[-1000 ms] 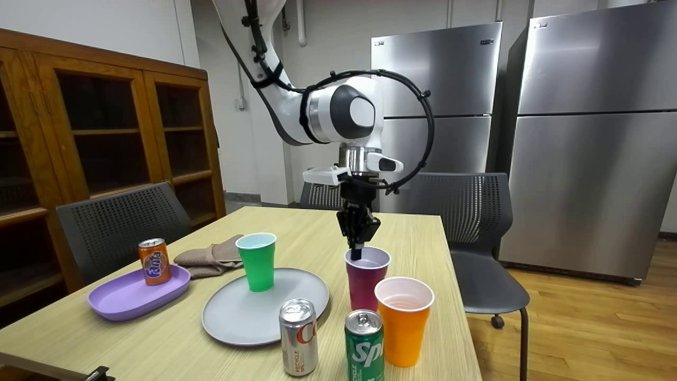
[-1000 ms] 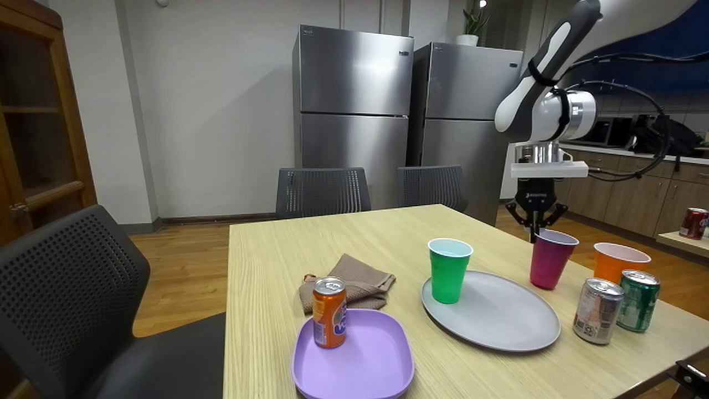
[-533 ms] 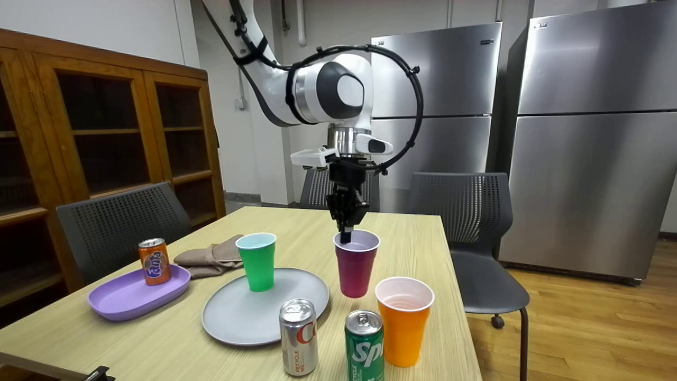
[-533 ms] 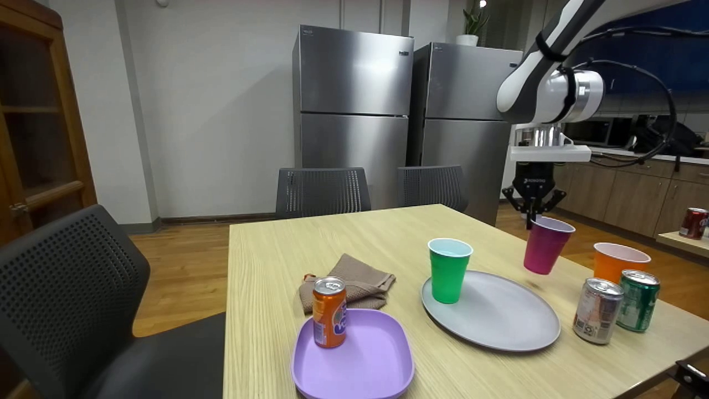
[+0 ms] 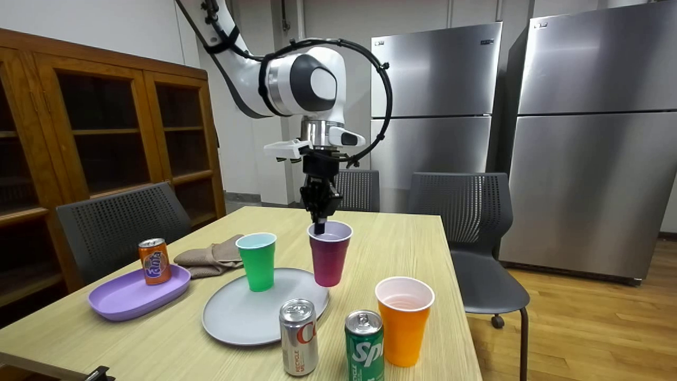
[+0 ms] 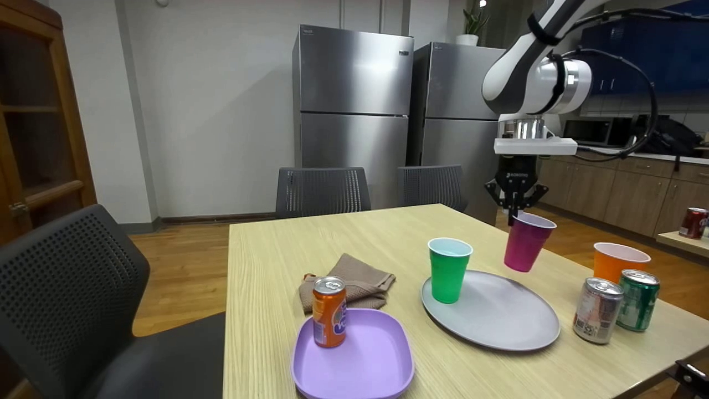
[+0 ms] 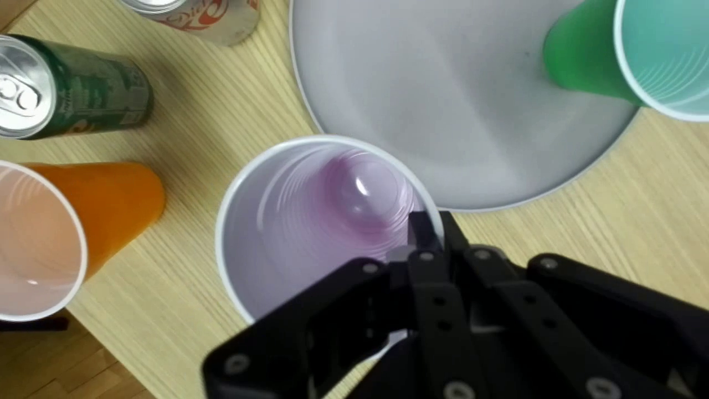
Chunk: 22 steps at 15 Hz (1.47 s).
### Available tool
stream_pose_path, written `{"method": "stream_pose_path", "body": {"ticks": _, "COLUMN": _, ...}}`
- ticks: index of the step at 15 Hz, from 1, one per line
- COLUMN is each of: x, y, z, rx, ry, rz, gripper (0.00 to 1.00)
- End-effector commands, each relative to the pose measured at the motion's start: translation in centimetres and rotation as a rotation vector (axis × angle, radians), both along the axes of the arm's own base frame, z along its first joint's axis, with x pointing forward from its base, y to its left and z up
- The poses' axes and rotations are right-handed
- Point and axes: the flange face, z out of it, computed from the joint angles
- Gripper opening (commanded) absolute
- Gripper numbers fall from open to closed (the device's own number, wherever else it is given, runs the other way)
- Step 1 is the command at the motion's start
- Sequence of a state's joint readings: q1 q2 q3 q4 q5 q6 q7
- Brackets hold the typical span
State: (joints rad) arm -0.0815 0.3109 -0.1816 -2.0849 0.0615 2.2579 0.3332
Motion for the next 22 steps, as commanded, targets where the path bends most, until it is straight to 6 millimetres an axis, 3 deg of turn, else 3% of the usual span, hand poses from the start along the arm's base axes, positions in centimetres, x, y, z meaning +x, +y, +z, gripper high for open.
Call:
{"method": "stream_pose_path", "body": {"ticks": 1, "x": 0.0, "y": 2.7, "z": 0.1, "rx": 0.009, "ry": -0.004, "rz": 0.025, "gripper": 0.01}}
{"method": "stream_pose_path", "body": {"ticks": 10, "x": 1.6, "y": 6.0, "z": -1.6, "rx": 0.029, "ry": 0.022, "rz": 0.068, "gripper": 0.01}}
{"method": "stream_pose_path", "body": {"ticks": 22, "x": 4.3, "y": 6.8, "z": -3.0, "rx": 0.030, "ry": 0.031, "rz": 0.080, "gripper": 0.01}}
